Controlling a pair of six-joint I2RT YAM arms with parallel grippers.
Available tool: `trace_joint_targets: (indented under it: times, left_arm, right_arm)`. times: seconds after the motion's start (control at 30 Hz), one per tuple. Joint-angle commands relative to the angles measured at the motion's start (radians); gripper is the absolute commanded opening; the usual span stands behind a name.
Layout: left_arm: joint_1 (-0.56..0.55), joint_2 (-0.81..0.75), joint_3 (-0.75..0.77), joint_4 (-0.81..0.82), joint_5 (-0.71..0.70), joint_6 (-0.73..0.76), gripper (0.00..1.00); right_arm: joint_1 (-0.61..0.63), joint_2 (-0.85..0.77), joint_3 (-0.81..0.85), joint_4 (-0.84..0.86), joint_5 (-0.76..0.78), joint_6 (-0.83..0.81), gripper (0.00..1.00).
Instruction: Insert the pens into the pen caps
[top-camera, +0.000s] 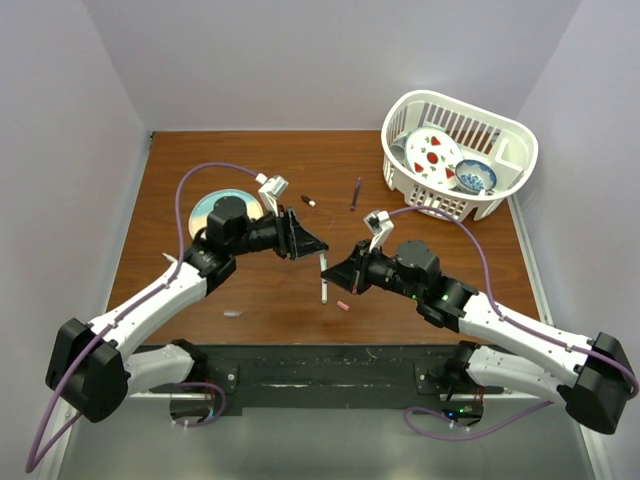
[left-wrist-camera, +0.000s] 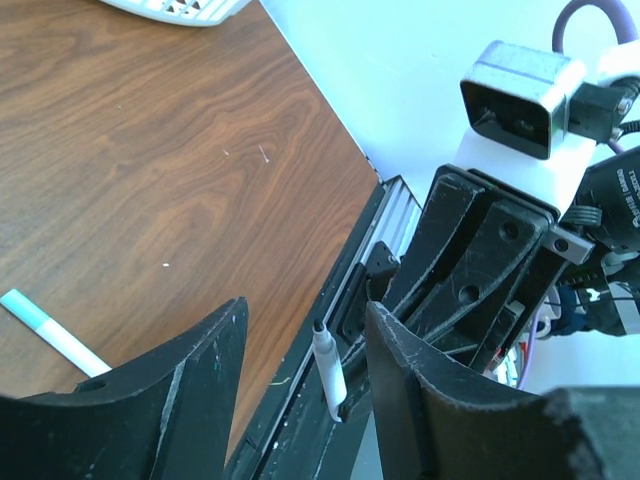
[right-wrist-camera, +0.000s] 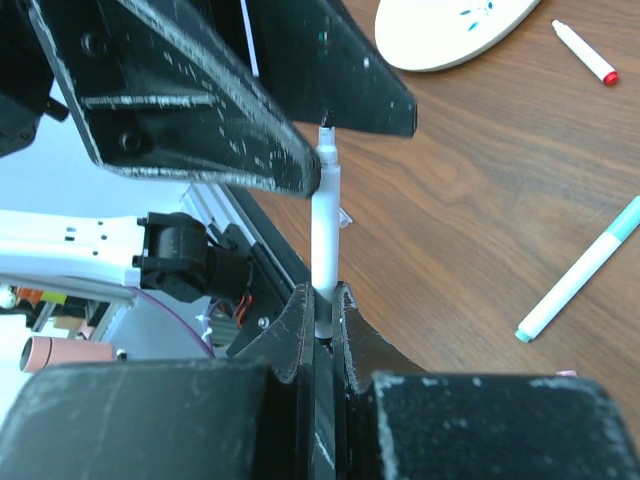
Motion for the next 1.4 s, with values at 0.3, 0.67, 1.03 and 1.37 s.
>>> trace_joint_targets:
  times: [0.3,0.67,1.03,1.37]
  left_arm:
    - [-0.03,0.015,-0.025,0.093,0.087,-0.047,0.06]
    - [-0.032,0.021,-0.037,0.154,0.162,-0.088,0.0]
    - [-0.03,0.041,-0.013,0.125,0.188,-0.058,0.11]
    - [-0.024,0.127,0.214,-0.309,-0.055,0.148,0.79]
  right_arm:
    - [0.006,0.023,0.0,0.086,0.02,0.011,0.0]
    - [0.006,0.034,-0.031,0.155,-0.072,-0.023,0.33]
    - [0.006,0.077,-0.046,0.222,-0.099,0.002,0.0]
    - [0.004,-0.052,-0.069,0.001,0.138,-0.055,0.0]
